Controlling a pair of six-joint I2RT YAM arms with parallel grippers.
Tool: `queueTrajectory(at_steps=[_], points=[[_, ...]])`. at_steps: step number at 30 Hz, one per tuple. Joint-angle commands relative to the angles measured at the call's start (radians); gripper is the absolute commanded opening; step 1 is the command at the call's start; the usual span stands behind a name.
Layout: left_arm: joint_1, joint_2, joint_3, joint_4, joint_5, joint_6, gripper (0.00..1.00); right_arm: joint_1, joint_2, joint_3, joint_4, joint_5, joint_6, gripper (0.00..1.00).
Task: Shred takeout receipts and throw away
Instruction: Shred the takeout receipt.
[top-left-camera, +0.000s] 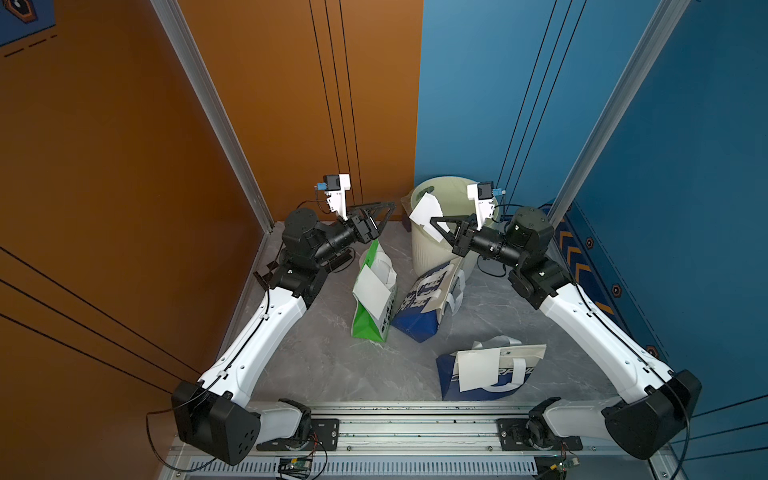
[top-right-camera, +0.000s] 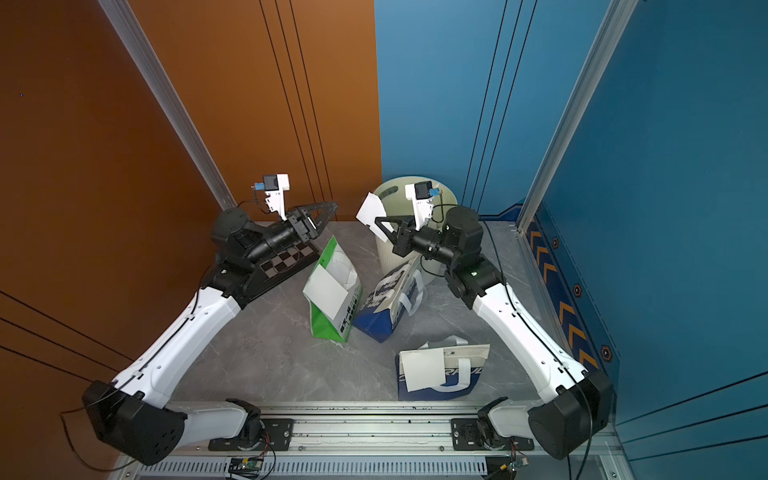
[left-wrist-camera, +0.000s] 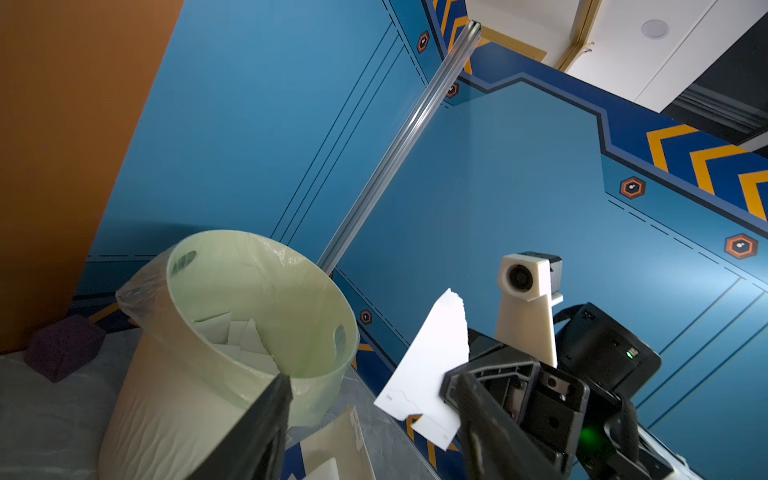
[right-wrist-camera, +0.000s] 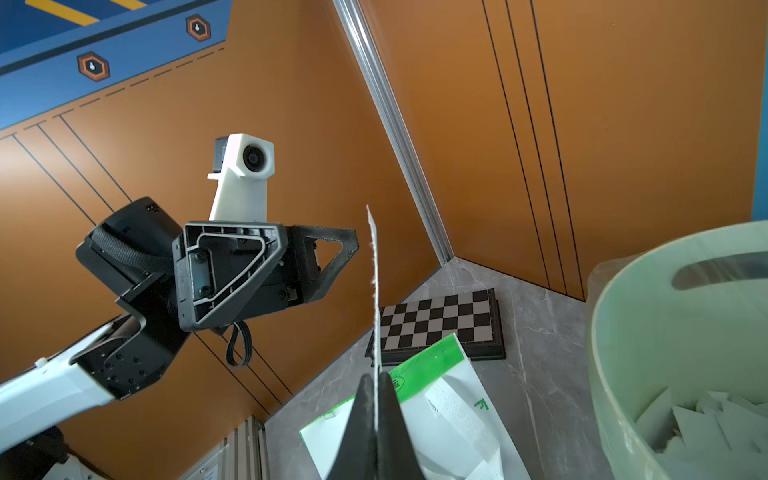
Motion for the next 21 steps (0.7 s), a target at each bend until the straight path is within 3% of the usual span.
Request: queueTrajectory(at_steps=[1,12,16,21], points=[[-0.001,-0.018,0.04,-0.129,0.137,0.094,0.67,-0.002,-0.029,0.035,-0.153,-0.089,-0.145,0.0],[-0.073,0.012,0.093,-0.131,0.298,0.112,0.74,0.058,0.007,0.09,-0.233,-0.208,-0.202,0.0],[-0.103,0.029,0.099,-0.131,0.291,0.116,0.68,0.082,0.029,0.11,-0.251,-0.214,-0.22,0.0],[-0.121,0.037,0.102,-0.13,0.286,0.121,0.49,0.086,0.037,0.12,-0.256,-0.206,-0.223,0.0]])
